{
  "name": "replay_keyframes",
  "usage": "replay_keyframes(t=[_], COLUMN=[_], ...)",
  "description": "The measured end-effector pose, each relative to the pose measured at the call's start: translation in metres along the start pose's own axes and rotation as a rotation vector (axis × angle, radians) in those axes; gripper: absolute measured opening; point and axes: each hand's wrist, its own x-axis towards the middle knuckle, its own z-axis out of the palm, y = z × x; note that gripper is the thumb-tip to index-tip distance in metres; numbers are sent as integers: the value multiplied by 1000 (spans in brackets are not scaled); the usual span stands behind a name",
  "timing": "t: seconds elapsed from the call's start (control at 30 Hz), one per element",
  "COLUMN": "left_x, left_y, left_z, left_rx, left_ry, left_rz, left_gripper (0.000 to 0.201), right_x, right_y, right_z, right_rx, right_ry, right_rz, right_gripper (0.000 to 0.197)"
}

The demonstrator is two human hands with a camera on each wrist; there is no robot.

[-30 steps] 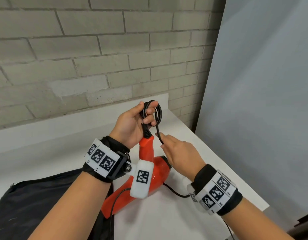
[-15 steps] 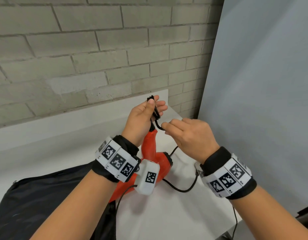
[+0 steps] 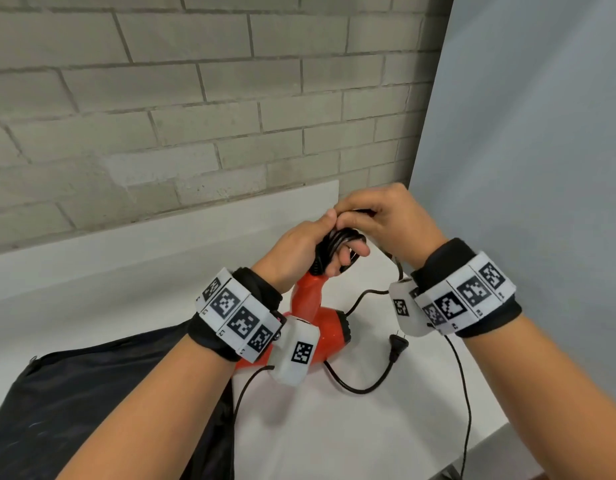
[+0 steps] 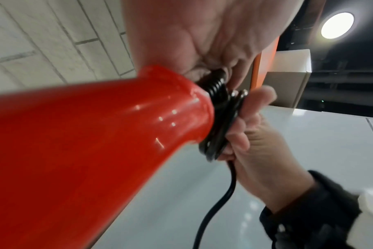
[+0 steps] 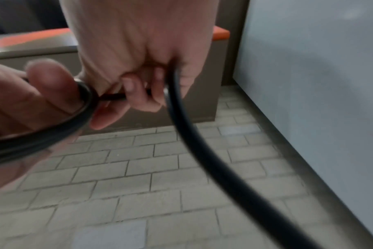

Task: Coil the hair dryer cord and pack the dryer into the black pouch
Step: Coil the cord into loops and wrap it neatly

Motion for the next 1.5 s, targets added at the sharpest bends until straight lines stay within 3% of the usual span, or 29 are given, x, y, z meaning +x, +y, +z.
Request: replay_keyframes(t=[0.07,0.2,0.47,0.63,0.73,0.93,1.07,1.2,1.33,1.5], left_x=[1,0,1,3,5,7,6,7,9,10], left_y=[1,1,-5,-7,-7,-10,-21,-26,-29,-29], left_z=[-3,-7,-15,-16,-15,-14,-15,-11,-3,-2], left_rx=[-34,-98,-119,-216,-260,-248,-166,-138,-81,-65], left_ry=[20,62,108,110,135,88,62,145,277,392], left_rz=[-19,-48,-19,-13,-8,34,182,261,319,355], left_gripper=[54,46,43,53,57,42,34,26,31,31], right_x=[-1,-4,-11,-22,-25,-22,-18,-14,-10,-13], right_y=[2,0,3,0,0,-2,-2,-1,-2,-4], right_z=[6,12,15,14,16,23,20,19,19,16], right_rx=[230,413,461,610,608,614,676,617,608,643], right_ry=[-22,-52,-48,-52,-72,87,138,177,196,121], right_rz=[131,204,241,205,191,262,273,253,260,247], right_gripper=[13,17,21,15,23,12,9,17,27,13])
